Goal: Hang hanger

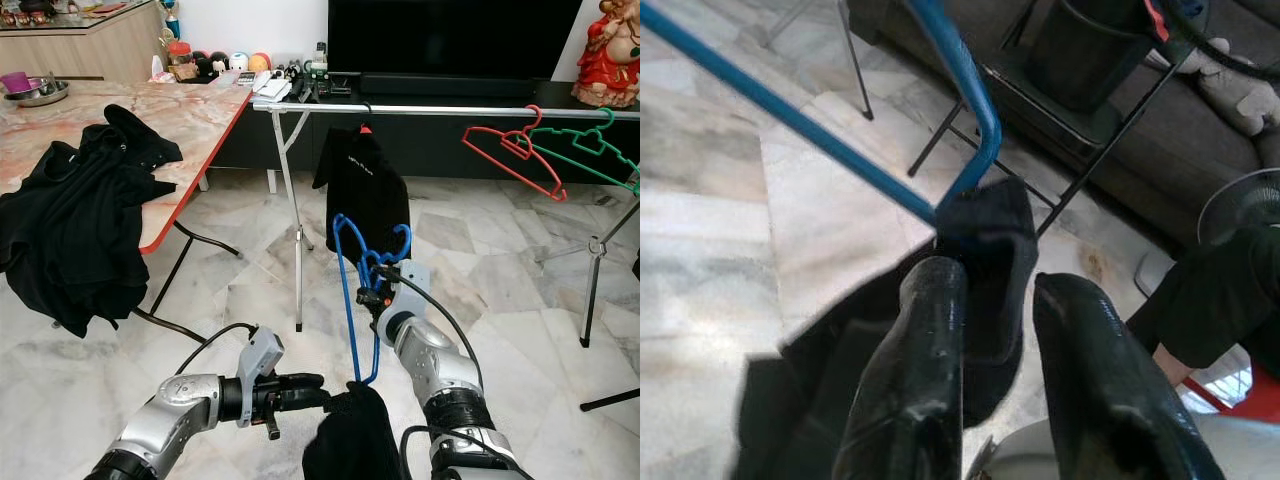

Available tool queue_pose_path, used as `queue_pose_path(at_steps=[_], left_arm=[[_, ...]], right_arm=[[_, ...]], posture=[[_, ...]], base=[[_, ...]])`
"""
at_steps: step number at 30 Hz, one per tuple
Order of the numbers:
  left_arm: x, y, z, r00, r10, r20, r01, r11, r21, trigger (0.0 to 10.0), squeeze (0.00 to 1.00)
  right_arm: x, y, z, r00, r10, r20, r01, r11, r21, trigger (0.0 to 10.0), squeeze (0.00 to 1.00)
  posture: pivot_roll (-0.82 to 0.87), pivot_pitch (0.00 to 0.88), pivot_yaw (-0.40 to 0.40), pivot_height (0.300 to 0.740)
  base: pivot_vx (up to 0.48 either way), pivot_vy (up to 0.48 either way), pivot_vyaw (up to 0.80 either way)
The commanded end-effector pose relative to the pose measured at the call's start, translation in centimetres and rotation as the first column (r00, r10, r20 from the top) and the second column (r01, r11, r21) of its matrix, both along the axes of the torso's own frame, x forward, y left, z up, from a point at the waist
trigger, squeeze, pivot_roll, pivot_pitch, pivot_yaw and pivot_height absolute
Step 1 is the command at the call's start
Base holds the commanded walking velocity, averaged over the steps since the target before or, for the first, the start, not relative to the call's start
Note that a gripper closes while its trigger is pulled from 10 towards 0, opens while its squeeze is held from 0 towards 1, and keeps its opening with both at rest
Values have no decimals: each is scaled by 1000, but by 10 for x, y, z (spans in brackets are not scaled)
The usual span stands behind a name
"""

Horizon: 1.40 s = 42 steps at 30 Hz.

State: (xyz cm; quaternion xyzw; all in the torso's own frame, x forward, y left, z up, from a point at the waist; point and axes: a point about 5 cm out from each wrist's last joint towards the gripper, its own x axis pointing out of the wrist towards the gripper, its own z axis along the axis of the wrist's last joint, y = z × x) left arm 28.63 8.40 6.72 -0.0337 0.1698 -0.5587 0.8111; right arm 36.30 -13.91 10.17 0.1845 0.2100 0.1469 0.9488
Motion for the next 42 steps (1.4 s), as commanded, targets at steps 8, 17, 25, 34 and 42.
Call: queue_pose_path(at_steps=[8, 17, 25, 34, 42], left_arm=[[-1, 0, -2, 1000, -3, 12, 3, 1000, 15, 10000, 1000], [-4, -3, -3, 999, -39, 7, 39, 999, 26, 10000, 1000], [-3, -5, -4, 999, -38, 32, 36, 997, 65, 10000, 0], [1, -7, -4, 999, -14, 46, 10, 997, 76, 10000, 0], [8, -11, 0, 998, 3, 63, -7, 998, 70, 10000, 0]], right_arm=[[0, 1, 17, 998, 34, 47, -34, 999, 2, 10000, 0], [1, 3, 23, 997, 41, 63, -41, 999, 2, 10000, 0], [4, 12, 34, 995, 52, 90, -54, 998, 18, 10000, 0], [5, 20, 46, 990, 72, 119, -77, 996, 39, 10000, 0], [4, 29, 52, 988, 86, 128, -93, 994, 55, 10000, 0]], posture=[[0, 44, -31, 740], [0, 16, -29, 740], [3, 12, -29, 740], [2, 33, -35, 740], [2, 43, -38, 740]], base=[[0, 0, 0], [0, 0, 0], [0, 0, 0], [0, 0, 0], [0, 0, 0]])
